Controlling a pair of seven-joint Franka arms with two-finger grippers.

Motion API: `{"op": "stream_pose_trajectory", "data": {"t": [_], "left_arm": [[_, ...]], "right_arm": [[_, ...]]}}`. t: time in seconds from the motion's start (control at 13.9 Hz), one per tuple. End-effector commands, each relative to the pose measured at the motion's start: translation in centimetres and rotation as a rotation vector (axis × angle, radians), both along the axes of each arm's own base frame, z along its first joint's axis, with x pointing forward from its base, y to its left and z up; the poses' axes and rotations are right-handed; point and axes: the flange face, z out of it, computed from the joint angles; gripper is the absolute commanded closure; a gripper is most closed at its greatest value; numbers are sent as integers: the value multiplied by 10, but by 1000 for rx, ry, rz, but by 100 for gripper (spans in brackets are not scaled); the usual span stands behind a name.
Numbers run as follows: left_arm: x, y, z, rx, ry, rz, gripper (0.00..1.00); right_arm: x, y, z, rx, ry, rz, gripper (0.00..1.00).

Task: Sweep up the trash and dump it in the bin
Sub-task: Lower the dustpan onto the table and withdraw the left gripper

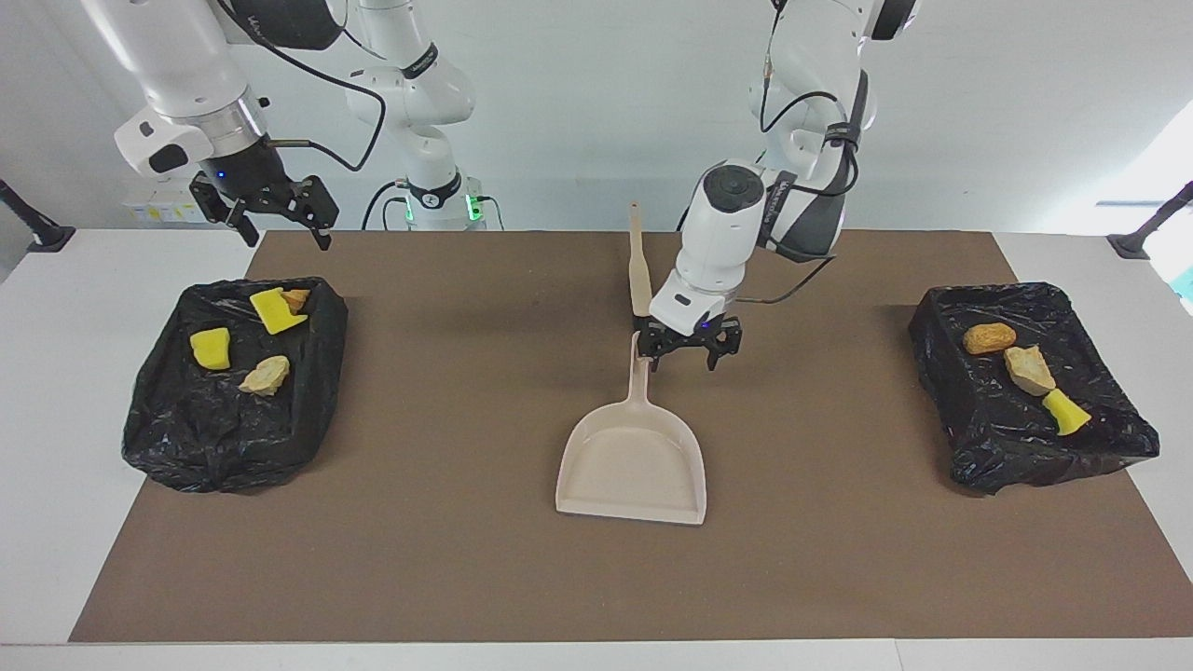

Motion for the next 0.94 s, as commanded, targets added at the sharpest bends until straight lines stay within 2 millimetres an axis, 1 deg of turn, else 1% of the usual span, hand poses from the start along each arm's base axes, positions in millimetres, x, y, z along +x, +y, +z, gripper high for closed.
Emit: {"op": "stream_pose_trajectory", "data": {"t": [0.0, 0.14, 0.29, 0.36, 0.5, 0.72, 0.79, 0.86], "left_arm": [[7, 50, 22, 16, 37, 57, 0], [8, 84, 30, 47, 82, 37, 0], [12, 131, 50, 62, 95, -35, 0], [12, 151, 58, 70, 108, -75, 0], [11, 185, 68, 79, 135, -131, 0], [9, 214, 87, 79, 120, -123, 0], [7, 221, 94, 82, 126, -121, 0], [2, 224, 101, 84, 134, -127, 0]], "right_arm": [[-7, 1, 1, 15, 4, -12, 0], [-7, 1, 1, 15, 4, -12, 0], [-7, 1, 1, 15, 4, -12, 0], [-7, 1, 1, 15, 4, -12, 0], [-7, 1, 1, 15, 4, -12, 0], [-7, 1, 1, 15, 4, -12, 0], [-7, 1, 1, 15, 4, -12, 0], [-7, 1, 1, 15, 4, -12, 0]]}}
